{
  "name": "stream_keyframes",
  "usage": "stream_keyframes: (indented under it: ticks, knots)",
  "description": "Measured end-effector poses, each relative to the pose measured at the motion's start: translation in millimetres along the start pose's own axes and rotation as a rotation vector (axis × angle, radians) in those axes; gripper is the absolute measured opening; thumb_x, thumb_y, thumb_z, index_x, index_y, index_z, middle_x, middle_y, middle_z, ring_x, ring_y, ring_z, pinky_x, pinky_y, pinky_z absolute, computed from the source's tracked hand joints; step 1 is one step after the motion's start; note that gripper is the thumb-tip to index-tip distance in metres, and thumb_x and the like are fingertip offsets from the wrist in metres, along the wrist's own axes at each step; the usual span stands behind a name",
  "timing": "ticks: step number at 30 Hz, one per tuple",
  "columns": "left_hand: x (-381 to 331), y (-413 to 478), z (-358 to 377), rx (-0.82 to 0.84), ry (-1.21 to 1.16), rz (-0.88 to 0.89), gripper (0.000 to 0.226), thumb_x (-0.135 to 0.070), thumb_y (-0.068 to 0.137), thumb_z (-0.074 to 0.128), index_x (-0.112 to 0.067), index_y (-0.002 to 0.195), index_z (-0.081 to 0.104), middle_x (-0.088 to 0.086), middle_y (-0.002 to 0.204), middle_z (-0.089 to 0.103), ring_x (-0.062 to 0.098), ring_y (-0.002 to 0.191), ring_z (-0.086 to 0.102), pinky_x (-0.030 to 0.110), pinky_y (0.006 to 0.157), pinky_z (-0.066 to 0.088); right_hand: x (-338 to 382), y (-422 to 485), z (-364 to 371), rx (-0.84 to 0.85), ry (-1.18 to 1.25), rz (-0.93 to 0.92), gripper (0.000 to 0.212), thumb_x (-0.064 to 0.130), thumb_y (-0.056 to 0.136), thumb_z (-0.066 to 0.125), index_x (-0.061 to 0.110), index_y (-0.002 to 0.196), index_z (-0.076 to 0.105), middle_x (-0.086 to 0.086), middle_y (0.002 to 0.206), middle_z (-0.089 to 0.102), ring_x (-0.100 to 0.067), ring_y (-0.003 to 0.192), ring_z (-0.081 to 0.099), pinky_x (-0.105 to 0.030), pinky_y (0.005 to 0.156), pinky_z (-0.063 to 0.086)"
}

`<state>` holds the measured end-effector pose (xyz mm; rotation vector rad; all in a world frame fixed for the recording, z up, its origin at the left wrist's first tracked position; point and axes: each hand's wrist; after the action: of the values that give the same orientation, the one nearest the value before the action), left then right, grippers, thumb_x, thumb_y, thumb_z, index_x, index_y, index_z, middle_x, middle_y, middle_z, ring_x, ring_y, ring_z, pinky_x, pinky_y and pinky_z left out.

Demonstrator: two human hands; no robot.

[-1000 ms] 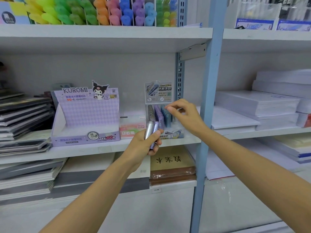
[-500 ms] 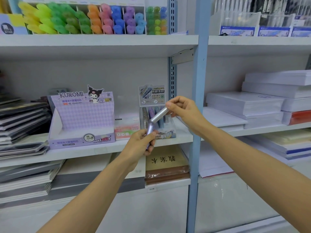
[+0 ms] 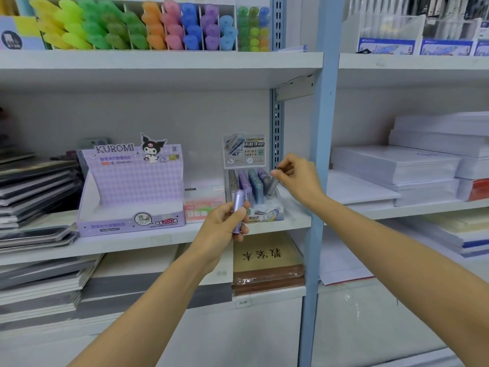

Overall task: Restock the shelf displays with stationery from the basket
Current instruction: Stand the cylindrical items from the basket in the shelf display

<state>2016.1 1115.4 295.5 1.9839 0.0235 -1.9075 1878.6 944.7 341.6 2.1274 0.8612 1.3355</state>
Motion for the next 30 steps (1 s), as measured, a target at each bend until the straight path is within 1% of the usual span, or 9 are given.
stream_keyframes:
  ticks: [4,8,13,16,18,21,23,27,30]
  knots:
    - [3,1,-4,0.015,-0.031,0.015,0.019,-0.015,0.099,0.05,-0.009,0.114,0.06,0.003,0.079,0.062,0.01,0.064,0.057,0.021,0.06,0.05,-4,7,6,0.074,-0.101,-0.04,0.021,0.024,0.081,0.077,0.01,0.082,0.061,-0.001,0.073,0.065,-0.014,0.067,0.058,-0.027,0.065,0.05]
    - [4,3,-5,-0.019,-0.068,0.026,0.022,-0.015,0.098,0.052,-0.004,0.118,0.053,0.005,0.078,0.067,0.013,0.065,0.059,0.022,0.061,0.052,-2,14,8,0.113,-0.121,-0.072,0.022,0.026,0.078,0.08,0.018,0.076,0.059,0.009,0.064,0.058,0.0,0.058,0.052,-0.016,0.055,0.039]
    - [6,3,-4,-0.031,-0.088,0.04,0.025,-0.014,0.098,0.052,0.0,0.118,0.048,0.01,0.084,0.068,0.015,0.066,0.06,0.023,0.062,0.053,-6,11,17,0.088,-0.076,-0.075,0.027,0.025,0.079,0.079,0.019,0.078,0.053,0.009,0.062,0.055,0.007,0.052,0.051,-0.006,0.048,0.036]
    - [7,3,-5,-0.03,-0.086,0.036,0.022,-0.015,0.099,0.051,0.0,0.116,0.05,0.009,0.085,0.069,0.014,0.067,0.061,0.023,0.063,0.055,-9,8,18,0.052,-0.108,-0.072,0.024,0.032,0.082,0.076,0.022,0.074,0.054,0.012,0.062,0.057,0.004,0.053,0.051,-0.008,0.05,0.035]
    - [8,3,-5,-0.034,-0.086,0.03,0.021,-0.015,0.099,0.05,-0.001,0.115,0.051,0.008,0.085,0.069,0.014,0.067,0.062,0.023,0.064,0.056,-9,5,18,0.057,-0.151,-0.082,0.019,0.037,0.086,0.069,0.024,0.076,0.06,0.011,0.064,0.06,0.001,0.058,0.053,-0.017,0.054,0.04]
    - [10,3,-3,-0.056,-0.086,0.022,0.019,-0.015,0.099,0.051,-0.003,0.114,0.053,0.009,0.087,0.068,0.013,0.068,0.062,0.023,0.066,0.057,-10,1,15,0.095,-0.207,-0.074,0.019,0.033,0.092,0.062,0.019,0.081,0.069,0.003,0.073,0.066,-0.013,0.068,0.06,-0.031,0.065,0.05]
    - [11,4,-2,-0.07,-0.07,0.021,0.019,-0.016,0.098,0.052,-0.005,0.114,0.055,0.008,0.087,0.067,0.012,0.07,0.062,0.023,0.068,0.057,-6,-3,10,0.094,-0.244,-0.092,0.02,0.031,0.094,0.06,0.016,0.087,0.072,-0.001,0.084,0.066,-0.016,0.074,0.059,-0.033,0.071,0.05]
    - [12,5,2,-0.078,-0.039,0.028,0.022,-0.018,0.098,0.053,-0.005,0.114,0.06,0.005,0.087,0.068,0.012,0.073,0.063,0.026,0.072,0.057,11,-20,0,0.118,0.023,-0.18,0.017,0.023,0.095,0.058,0.013,0.103,0.069,0.0,0.095,0.066,-0.016,0.081,0.06,-0.026,0.072,0.049]
    - [10,6,8,-0.066,-0.041,0.05,0.021,-0.019,0.099,0.052,-0.008,0.112,0.064,0.002,0.084,0.069,0.012,0.074,0.064,0.027,0.074,0.058,27,-37,-4,0.312,0.271,-0.141,0.02,0.024,0.095,0.059,0.017,0.112,0.066,0.006,0.097,0.068,-0.014,0.079,0.064,-0.019,0.066,0.049]
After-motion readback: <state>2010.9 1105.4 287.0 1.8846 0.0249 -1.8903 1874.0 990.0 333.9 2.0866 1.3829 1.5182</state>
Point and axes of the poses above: each hand's wrist, its own y-axis towards the middle knuckle, its own z-axis out of the palm, x = y × z
